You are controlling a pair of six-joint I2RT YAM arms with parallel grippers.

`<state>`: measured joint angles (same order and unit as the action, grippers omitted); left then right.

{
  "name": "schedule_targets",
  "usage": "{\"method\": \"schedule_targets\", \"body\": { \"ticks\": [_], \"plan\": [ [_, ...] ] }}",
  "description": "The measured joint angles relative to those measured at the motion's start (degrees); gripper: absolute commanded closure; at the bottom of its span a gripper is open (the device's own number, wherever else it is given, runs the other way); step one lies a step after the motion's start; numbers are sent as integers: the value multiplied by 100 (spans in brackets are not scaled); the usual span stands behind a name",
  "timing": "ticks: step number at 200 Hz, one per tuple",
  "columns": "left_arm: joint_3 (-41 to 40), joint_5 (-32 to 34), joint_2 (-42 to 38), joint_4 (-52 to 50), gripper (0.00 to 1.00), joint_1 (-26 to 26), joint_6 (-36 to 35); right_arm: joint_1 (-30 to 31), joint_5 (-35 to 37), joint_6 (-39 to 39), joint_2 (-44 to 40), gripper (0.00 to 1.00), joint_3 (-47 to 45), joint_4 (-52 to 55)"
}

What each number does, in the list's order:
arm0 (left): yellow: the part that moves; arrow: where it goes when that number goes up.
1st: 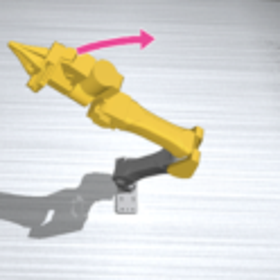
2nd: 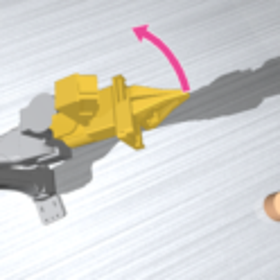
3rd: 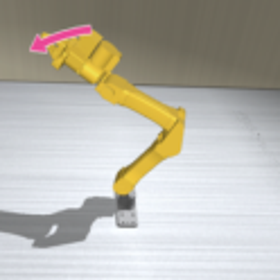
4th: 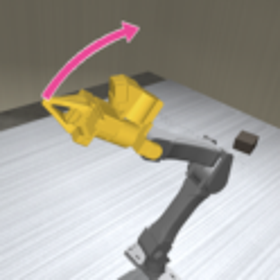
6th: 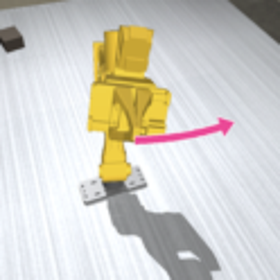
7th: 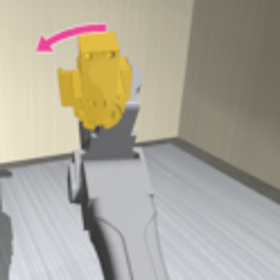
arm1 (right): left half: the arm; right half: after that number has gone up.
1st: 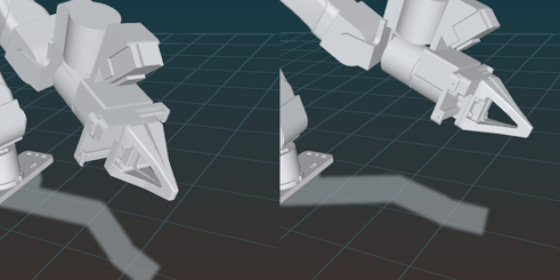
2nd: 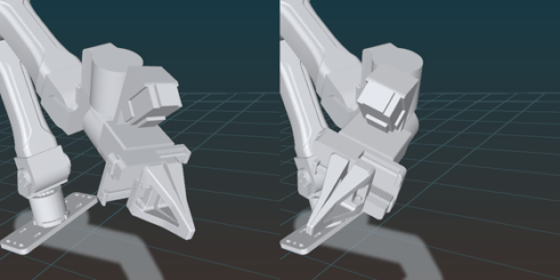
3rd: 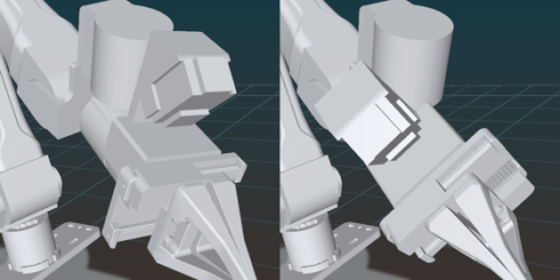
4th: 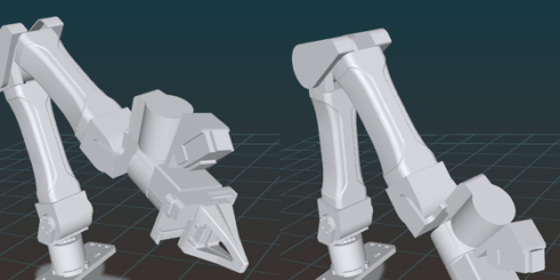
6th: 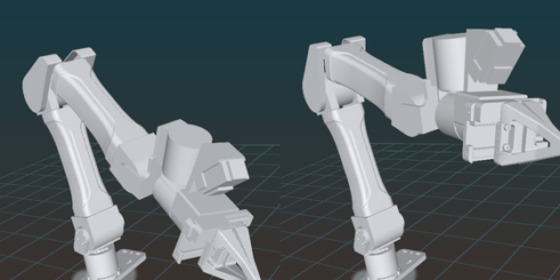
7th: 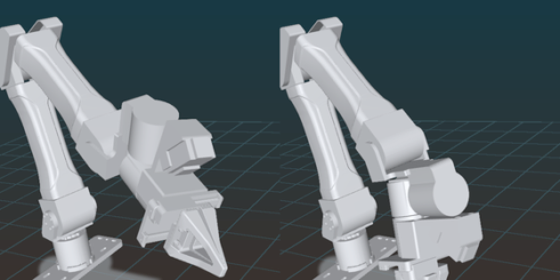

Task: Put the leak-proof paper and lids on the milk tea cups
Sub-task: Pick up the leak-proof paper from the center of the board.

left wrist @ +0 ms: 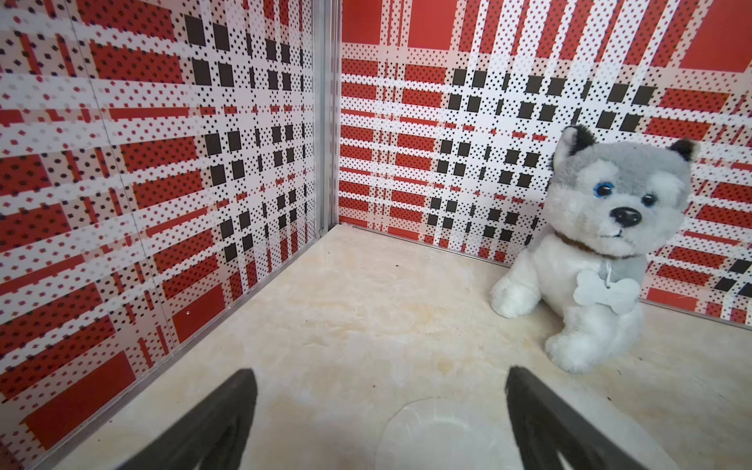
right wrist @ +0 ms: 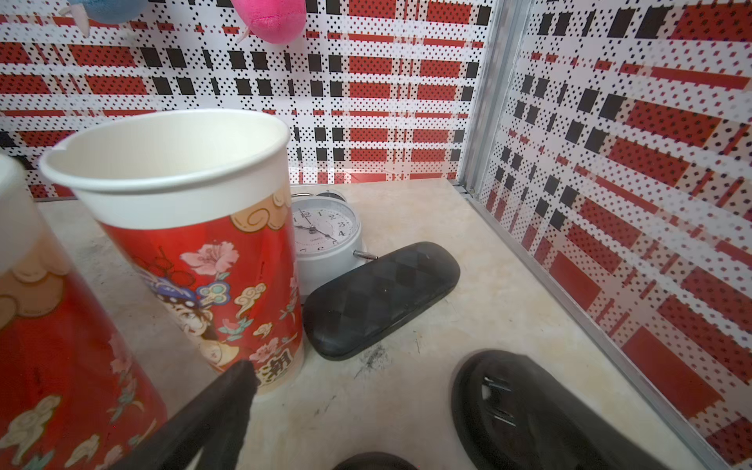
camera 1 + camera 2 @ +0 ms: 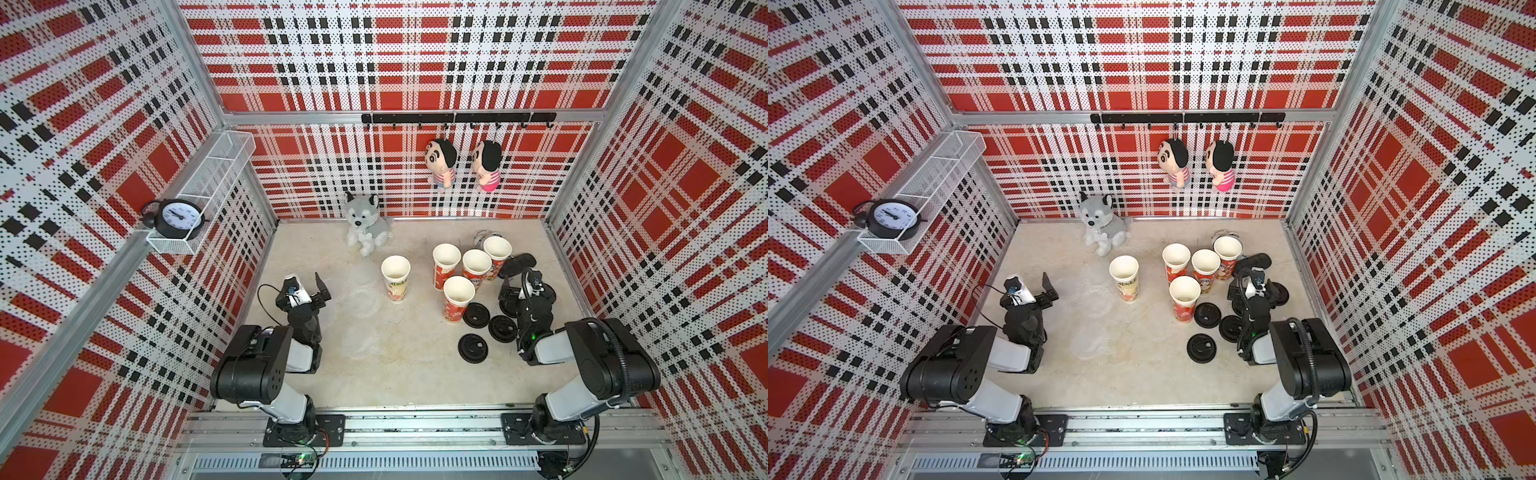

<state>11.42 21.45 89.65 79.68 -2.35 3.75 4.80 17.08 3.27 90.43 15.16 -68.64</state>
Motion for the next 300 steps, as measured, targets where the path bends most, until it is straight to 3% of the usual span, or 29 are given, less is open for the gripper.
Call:
{"method": "schedule_targets", "body": {
  "ticks": [188, 215, 231, 250, 273, 300],
  "plan": [
    [-2, -28, 0, 0, 0, 17, 4, 0, -4, 2, 0, 0, 0, 13],
    [-15, -57, -74, -44, 2, 87, 61, -164, -299, 70, -7, 0, 20, 153],
    [-28, 144, -662, -511, 2, 85, 129, -236, -422, 98, -234, 0, 90, 610],
    [168, 654, -1827, -1432, 2, 76, 474, -243, -378, 256, -1023, 0, 616, 2083],
    [1213, 1307, -2756, -3082, 2, 81, 1139, -247, -308, 437, -1794, 0, 1882, 3665],
    [2653, 1480, -2964, -5222, 9, 83, 1856, -146, -221, 647, -2441, 0, 3005, 4623]
  ]
}}
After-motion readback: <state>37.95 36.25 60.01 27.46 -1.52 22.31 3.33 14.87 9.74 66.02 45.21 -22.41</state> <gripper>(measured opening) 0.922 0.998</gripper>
